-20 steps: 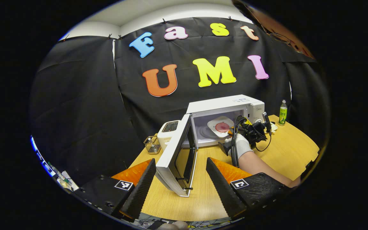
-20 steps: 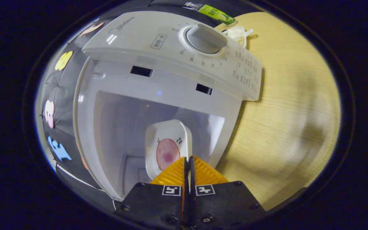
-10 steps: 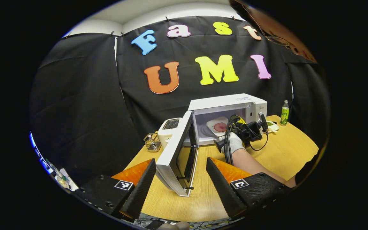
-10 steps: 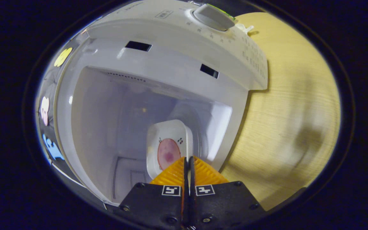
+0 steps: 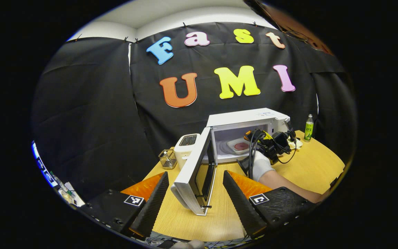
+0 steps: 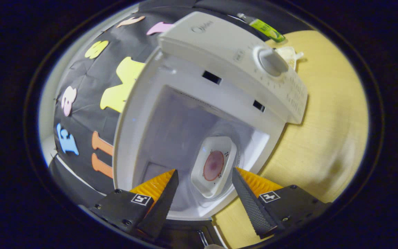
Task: Open the microwave oven with the left hand, put the food in, and close the microwave oven.
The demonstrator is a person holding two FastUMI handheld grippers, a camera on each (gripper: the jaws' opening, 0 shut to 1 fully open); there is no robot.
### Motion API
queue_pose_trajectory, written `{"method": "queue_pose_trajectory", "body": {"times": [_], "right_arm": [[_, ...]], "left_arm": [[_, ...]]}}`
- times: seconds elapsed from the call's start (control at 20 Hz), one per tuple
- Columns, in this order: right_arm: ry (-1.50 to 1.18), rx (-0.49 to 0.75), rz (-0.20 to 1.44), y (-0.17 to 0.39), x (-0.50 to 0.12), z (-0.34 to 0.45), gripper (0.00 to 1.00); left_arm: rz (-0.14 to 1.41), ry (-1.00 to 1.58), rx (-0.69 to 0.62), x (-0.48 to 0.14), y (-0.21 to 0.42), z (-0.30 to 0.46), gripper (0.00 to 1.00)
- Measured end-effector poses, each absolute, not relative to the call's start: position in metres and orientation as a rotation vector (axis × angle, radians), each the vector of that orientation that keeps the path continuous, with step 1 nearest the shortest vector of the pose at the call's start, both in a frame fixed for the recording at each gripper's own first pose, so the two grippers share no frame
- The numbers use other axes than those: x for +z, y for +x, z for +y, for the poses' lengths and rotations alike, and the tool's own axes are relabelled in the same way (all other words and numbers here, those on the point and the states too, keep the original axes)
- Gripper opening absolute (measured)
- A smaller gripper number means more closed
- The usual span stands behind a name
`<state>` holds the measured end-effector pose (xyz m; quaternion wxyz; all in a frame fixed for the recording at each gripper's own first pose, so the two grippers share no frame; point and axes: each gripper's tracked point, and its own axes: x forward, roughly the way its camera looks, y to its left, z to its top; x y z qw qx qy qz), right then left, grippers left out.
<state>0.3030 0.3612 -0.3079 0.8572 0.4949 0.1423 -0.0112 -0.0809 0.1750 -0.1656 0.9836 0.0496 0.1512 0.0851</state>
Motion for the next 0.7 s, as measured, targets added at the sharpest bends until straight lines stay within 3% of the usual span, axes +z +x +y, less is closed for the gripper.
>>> {"method": "queue_pose_trajectory", "body": {"times": [0.1,0.15,0.2,0.4,0.7], "right_arm": [[0.874,0.038,0.218,0.280,-0.277,0.350,0.98],[0.810,0.076,0.201,0.264,-0.261,0.347,0.87],[0.744,0.109,0.195,0.247,-0.248,0.343,0.99],[0.576,0.198,0.229,0.193,-0.206,0.313,1.00],[0.318,0.158,0.200,0.123,-0.152,0.220,1.00]], "left_arm": [[0.263,0.091,0.159,-0.150,-0.074,0.174,0.95],[0.246,0.091,0.156,-0.145,-0.072,0.175,0.95],[0.226,0.090,0.154,-0.138,-0.069,0.176,0.95],[0.162,0.081,0.157,-0.121,-0.064,0.186,0.95],[0.126,0.086,0.173,-0.123,-0.066,0.212,0.95]]}}
